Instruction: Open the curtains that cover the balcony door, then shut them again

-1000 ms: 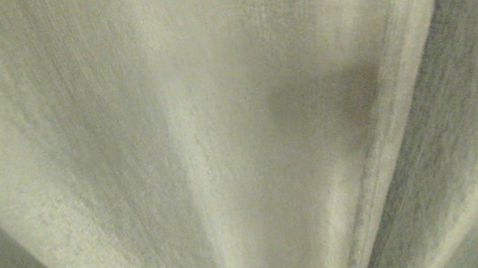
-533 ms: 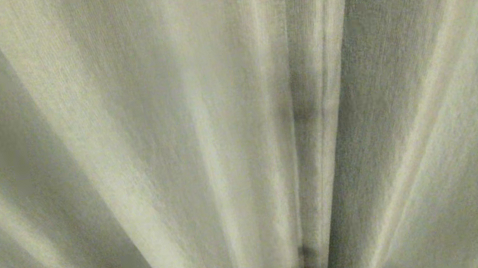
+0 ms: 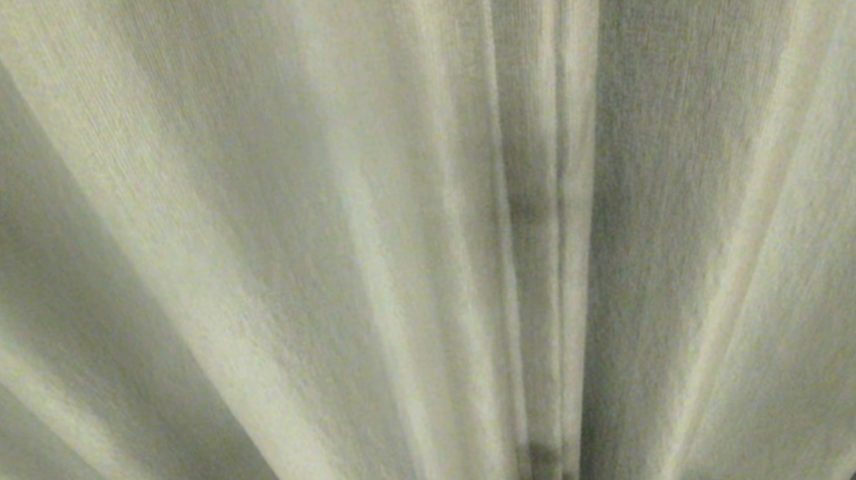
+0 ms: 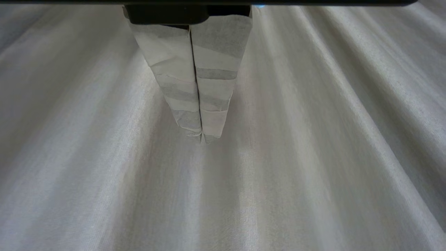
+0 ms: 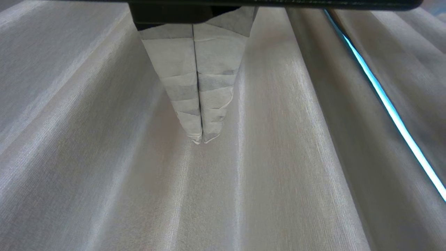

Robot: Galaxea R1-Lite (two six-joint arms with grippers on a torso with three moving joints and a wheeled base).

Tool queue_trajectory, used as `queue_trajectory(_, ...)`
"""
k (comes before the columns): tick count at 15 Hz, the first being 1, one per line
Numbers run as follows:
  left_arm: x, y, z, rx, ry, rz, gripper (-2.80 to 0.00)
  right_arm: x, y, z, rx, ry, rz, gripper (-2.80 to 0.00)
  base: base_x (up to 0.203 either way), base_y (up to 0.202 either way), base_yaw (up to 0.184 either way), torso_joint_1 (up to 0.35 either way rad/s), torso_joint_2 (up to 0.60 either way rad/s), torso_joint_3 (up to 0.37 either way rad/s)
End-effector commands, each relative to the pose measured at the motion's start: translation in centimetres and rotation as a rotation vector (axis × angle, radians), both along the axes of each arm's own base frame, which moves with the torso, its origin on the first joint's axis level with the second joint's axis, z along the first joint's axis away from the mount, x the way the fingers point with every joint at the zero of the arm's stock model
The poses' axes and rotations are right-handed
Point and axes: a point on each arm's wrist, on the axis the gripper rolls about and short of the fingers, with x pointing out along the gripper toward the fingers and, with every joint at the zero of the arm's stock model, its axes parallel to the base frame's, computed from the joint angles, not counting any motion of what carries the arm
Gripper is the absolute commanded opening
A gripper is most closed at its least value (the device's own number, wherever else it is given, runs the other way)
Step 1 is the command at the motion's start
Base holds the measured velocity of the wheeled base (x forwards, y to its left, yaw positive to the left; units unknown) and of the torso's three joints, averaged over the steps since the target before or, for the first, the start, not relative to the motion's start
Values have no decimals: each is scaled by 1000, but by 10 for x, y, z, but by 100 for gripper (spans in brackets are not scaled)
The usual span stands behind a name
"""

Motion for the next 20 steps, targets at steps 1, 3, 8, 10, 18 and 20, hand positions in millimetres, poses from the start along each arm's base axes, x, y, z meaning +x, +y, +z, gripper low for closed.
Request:
queue_trajectory(1, 0, 0, 0, 0, -1, 1, -280, 0, 0, 0, -1, -1, 2, -280, 0, 0, 0, 0, 0, 0)
queue_trajectory(3, 0, 0, 0, 0, -1, 1, -280, 0, 0, 0, -1, -1, 2, -280, 0, 0, 0, 0, 0, 0)
queue_trajectory(8, 0, 0, 0, 0, -1, 1, -280, 0, 0, 0, -1, -2, 2, -280, 0, 0, 0, 0, 0, 0)
queue_trajectory(10, 0, 0, 0, 0, -1, -1, -280, 0, 0, 0, -1, -1, 1, -280, 0, 0, 0, 0, 0, 0)
queue_trajectory(18, 0, 0, 0, 0, -1, -1, -280, 0, 0, 0, 1, -2, -1, -280, 0, 0, 0, 0, 0, 0)
queue_trajectory(20, 0, 0, 0, 0, -1, 1, -280, 0, 0, 0, 3, -1, 1, -280, 0, 0, 0, 0, 0, 0)
